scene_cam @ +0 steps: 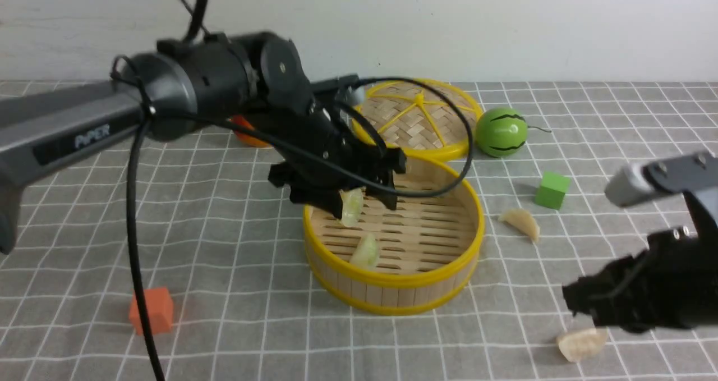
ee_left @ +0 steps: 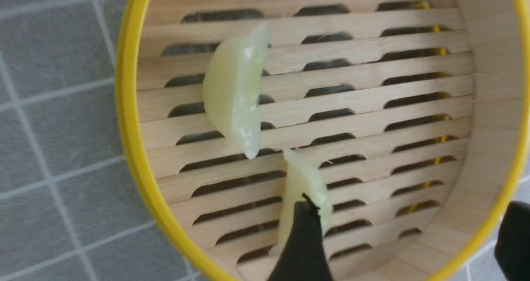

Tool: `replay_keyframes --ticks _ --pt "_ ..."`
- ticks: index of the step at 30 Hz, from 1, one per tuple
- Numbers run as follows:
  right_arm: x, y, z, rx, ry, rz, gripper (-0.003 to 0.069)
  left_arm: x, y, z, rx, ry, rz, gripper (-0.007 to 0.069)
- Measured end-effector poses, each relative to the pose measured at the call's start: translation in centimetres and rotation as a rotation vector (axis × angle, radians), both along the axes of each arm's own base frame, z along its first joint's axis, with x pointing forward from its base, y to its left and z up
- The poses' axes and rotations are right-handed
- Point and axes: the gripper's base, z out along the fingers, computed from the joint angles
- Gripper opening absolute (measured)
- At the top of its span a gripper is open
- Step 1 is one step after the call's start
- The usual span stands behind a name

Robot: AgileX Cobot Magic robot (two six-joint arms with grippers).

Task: Put the dumplings into the steamer on the table with the grey tablecloth.
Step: 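Reach for and grasp a dumpling lying on the table beside the steamer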

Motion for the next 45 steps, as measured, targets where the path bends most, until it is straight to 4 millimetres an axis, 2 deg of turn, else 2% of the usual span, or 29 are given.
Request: replay_keyframes --ticks 3,5,6,10,13,16,17,18,20,22,23,27,29,31,32,34,36,40,41,43,45 --pt "2.9 0.4 0.8 -0.056 -0.008 -0.001 0.0297 -1.2 0.9 4.2 0.034 -0.048 -0.034 0.0480" --pt "5.5 0.6 0.2 -0.129 0.004 -0.001 0.0354 -2.8 1.9 7.4 0.060 -0.078 -0.053 0.0393" --pt "6.3 0.7 -0.1 -0.160 0.008 0.000 0.0374 -3.4 2.3 8.4 0.069 -0.090 -0.056 0.0353" --pt "12.2 1.4 -3.3 -0.286 0.047 -0.013 0.0449 -8.9 5.4 15.0 0.067 -0.188 -0.070 0.0131" --pt "15.5 1.9 -5.2 -0.333 0.050 -0.024 0.0465 -13.2 7.6 18.9 0.022 -0.299 -0.067 0.0011" --pt "18.5 2.2 -7.6 -0.404 0.067 -0.020 0.0470 -18.0 10.2 21.2 -0.008 -0.393 -0.056 -0.0014" --pt "18.5 2.2 -7.6 -0.404 0.067 -0.020 0.0470 -17.9 10.2 21.0 -0.004 -0.387 -0.056 -0.0014" --pt "19.0 2.2 -8.1 -0.420 0.074 -0.020 0.0470 -19.5 11.0 21.5 -0.010 -0.413 -0.049 -0.0014" --pt "20.5 2.0 -9.3 -0.454 0.092 -0.039 0.0471 -23.3 13.4 20.7 0.008 -0.439 -0.019 -0.0014" --pt "21.2 1.4 -9.9 -0.446 0.103 -0.075 0.0471 -25.1 14.7 19.0 0.052 -0.433 0.000 -0.0014" --pt "21.2 1.4 -9.9 -0.444 0.103 -0.079 0.0471 -25.6 15.1 18.9 0.053 -0.441 0.003 -0.0014" --pt "22.1 0.4 -11.9 -0.408 0.143 -0.140 0.0447 -29.0 17.8 13.8 0.155 -0.429 0.042 -0.0014" --pt "22.2 0.3 -12.6 -0.391 0.172 -0.155 0.0401 -30.3 18.7 11.7 0.175 -0.441 0.054 -0.0014" --pt "22.2 0.3 -12.7 -0.379 0.176 -0.161 0.0318 -31.7 19.6 9.7 0.186 -0.465 0.064 -0.0014" --pt "22.2 0.3 -12.7 -0.378 0.175 -0.155 0.0252 -32.2 20.0 8.0 0.202 -0.470 0.066 -0.0014" --pt "22.2 0.3 -12.6 -0.385 0.171 -0.143 0.0178 -32.9 20.5 6.2 0.213 -0.482 0.072 -0.0014" --pt "22.1 0.3 -12.4 -0.391 0.171 -0.134 0.0179 -33.1 20.7 4.2 0.224 -0.475 0.077 -0.0014" --pt "21.5 0.2 -9.9 -0.386 0.139 -0.135 0.0184 -32.9 20.6 0.7 0.221 -0.439 0.089 -0.0014" --pt "21.2 0.2 -8.2 -0.358 0.109 -0.148 0.0184 -32.7 20.4 -0.1 0.218 -0.430 0.092 -0.0014" --pt "20.6 0.7 -5.5 -0.284 0.062 -0.169 0.0184 -32.2 20.1 -0.7 0.187 -0.452 0.110 -0.0014" --pt "20.1 1.8 -3.7 -0.215 0.021 -0.166 0.0184 -31.9 19.9 -0.6 0.146 -0.492 0.128 -0.0014"
